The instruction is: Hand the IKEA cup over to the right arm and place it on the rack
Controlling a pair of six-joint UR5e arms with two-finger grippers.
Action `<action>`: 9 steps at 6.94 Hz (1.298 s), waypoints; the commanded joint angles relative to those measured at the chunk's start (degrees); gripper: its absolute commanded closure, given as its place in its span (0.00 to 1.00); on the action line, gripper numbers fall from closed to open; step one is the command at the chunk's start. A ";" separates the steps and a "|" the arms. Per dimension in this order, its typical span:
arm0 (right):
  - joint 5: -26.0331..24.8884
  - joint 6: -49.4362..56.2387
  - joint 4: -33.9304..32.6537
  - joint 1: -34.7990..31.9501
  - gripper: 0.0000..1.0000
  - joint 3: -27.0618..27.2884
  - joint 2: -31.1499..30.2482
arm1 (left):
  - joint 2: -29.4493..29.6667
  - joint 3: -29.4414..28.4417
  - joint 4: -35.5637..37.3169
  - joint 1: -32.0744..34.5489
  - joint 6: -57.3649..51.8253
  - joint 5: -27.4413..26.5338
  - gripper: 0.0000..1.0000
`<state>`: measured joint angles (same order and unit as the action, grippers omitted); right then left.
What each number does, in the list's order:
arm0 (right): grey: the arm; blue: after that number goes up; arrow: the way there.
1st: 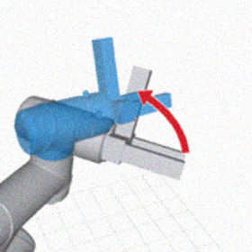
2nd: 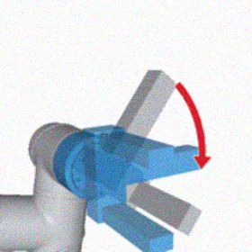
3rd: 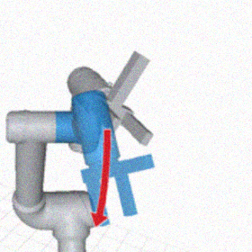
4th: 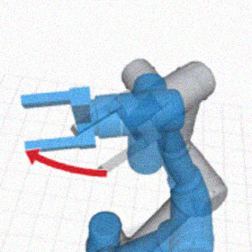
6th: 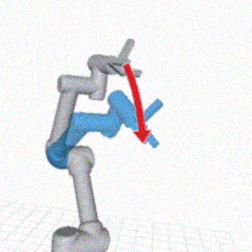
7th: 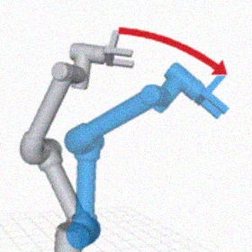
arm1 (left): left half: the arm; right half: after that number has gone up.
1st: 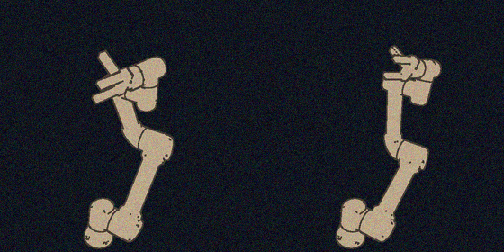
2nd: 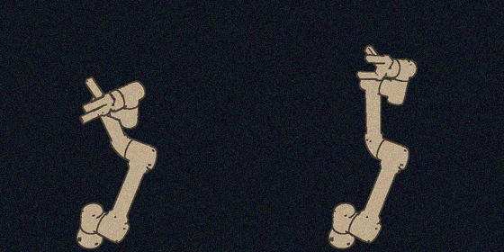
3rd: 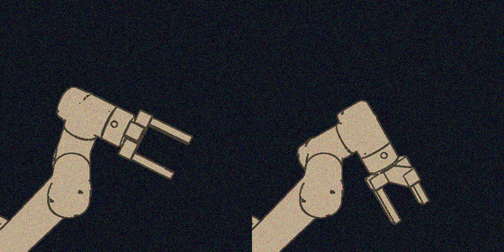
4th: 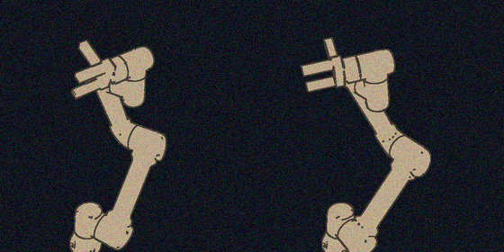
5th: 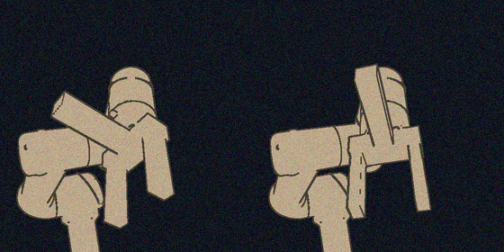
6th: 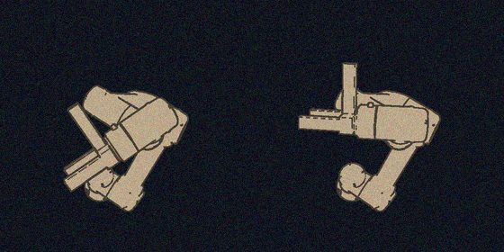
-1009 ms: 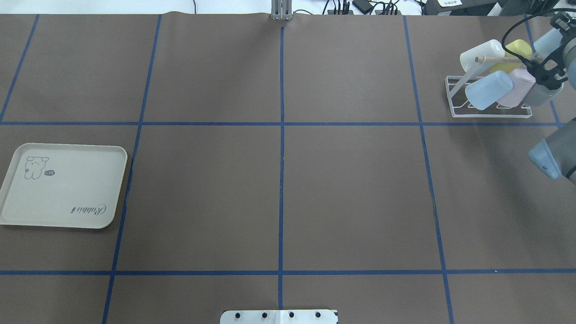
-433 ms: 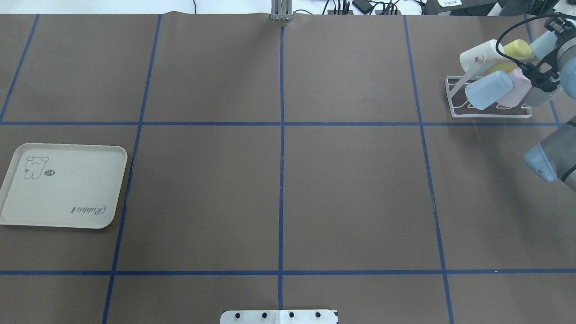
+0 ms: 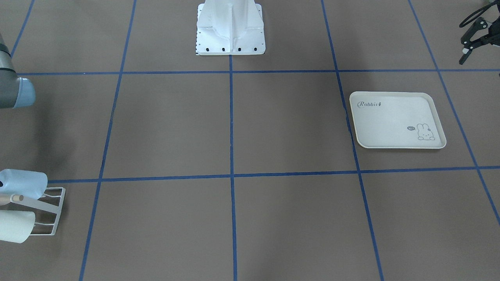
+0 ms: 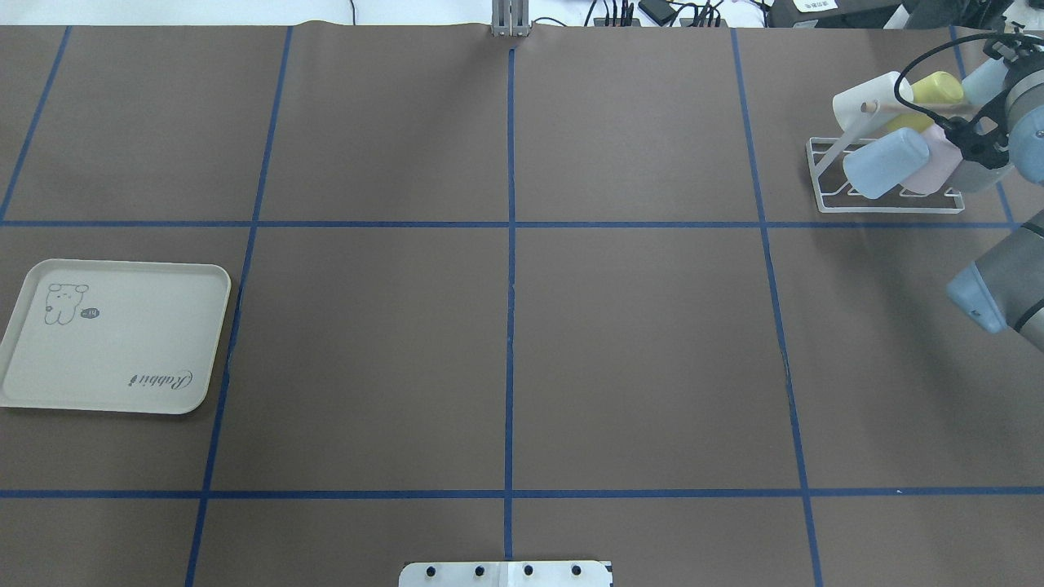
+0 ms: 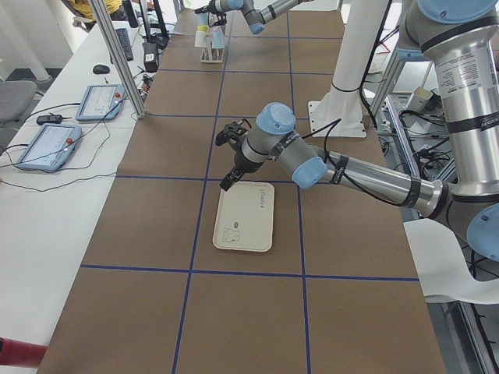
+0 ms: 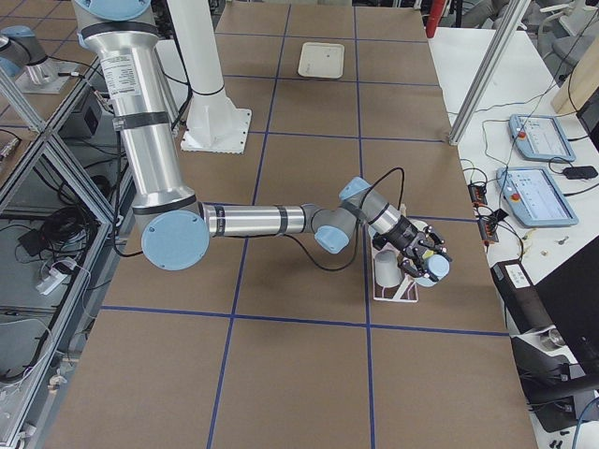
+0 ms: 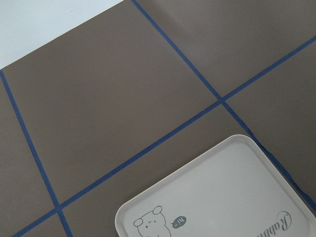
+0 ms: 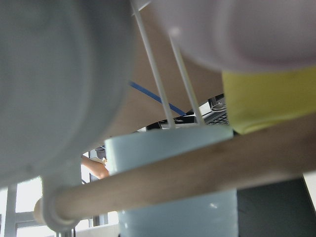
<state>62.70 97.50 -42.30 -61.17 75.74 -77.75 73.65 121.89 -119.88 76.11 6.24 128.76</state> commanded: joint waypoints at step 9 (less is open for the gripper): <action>-1.19 0.85 0.03 0.09 0.01 3.25 0.84 | 0.00 0.10 0.00 0.00 0.00 0.00 0.00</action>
<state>61.18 98.79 -42.14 -61.08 76.79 -77.27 73.65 121.99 -119.88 76.11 6.24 128.76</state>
